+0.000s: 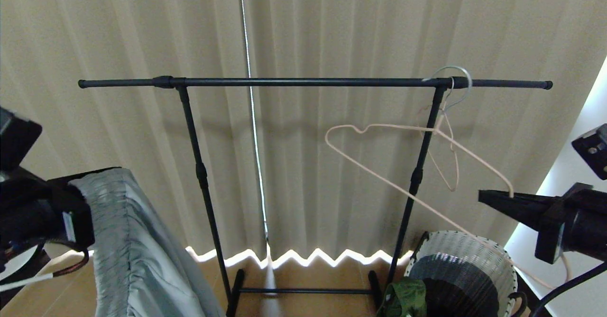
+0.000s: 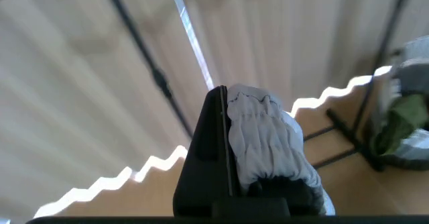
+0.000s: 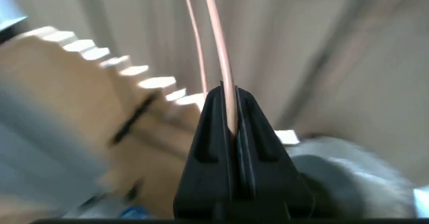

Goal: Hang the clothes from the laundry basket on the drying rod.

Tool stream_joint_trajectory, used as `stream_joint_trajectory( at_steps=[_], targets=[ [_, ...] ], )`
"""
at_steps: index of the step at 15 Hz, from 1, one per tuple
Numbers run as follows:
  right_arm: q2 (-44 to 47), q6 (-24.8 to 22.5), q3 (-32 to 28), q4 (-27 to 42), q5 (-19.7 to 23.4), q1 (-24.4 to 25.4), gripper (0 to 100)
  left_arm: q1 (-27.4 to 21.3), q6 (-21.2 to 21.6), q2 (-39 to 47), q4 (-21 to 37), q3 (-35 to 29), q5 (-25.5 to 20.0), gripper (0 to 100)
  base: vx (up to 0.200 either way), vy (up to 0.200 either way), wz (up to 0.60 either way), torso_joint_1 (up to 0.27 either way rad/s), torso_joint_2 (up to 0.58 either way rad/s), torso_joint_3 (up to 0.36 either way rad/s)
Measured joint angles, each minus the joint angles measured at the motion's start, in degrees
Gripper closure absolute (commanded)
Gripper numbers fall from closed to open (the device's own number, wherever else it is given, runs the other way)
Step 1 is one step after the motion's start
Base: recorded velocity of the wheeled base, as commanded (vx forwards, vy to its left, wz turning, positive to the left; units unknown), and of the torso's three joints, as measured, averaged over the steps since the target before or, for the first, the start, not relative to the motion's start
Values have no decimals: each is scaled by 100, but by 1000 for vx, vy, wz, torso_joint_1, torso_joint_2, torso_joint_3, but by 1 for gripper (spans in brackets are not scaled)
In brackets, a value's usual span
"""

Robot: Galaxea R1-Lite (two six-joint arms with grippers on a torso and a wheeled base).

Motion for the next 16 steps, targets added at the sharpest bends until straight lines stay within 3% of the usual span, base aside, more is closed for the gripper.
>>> stream_joint_trajectory(
  at_steps=[3, 5, 9, 12, 16],
  targets=[
    [341, 802, -15, -65, 0, 976, 100, -405, -473, 944, 536, -1084, 922, 100, 0, 0, 0, 0, 0, 0],
    [438, 956, -15, -73, -2, 1341, 100, -736, -809, 1523, 828, -1712, 1502, 100, 0, 0, 0, 0, 0, 0],
    [477, 1107, -30, -79, 2, 2150, 100, -1073, -1122, 2288, 1437, -2682, 1831, 100, 0, 0, 0, 0, 0, 0],
    [466, 1118, -124, -79, 7, 2681, 100, -1103, -1147, 2611, 1419, -2870, 2355, 100, 0, 0, 0, 0, 0, 0],
    [488, 1118, -296, -82, 16, 2983, 100, -1089, -1141, 2798, 1358, -2933, 2421, 100, 0, 0, 0, 0, 0, 0]
  ],
)
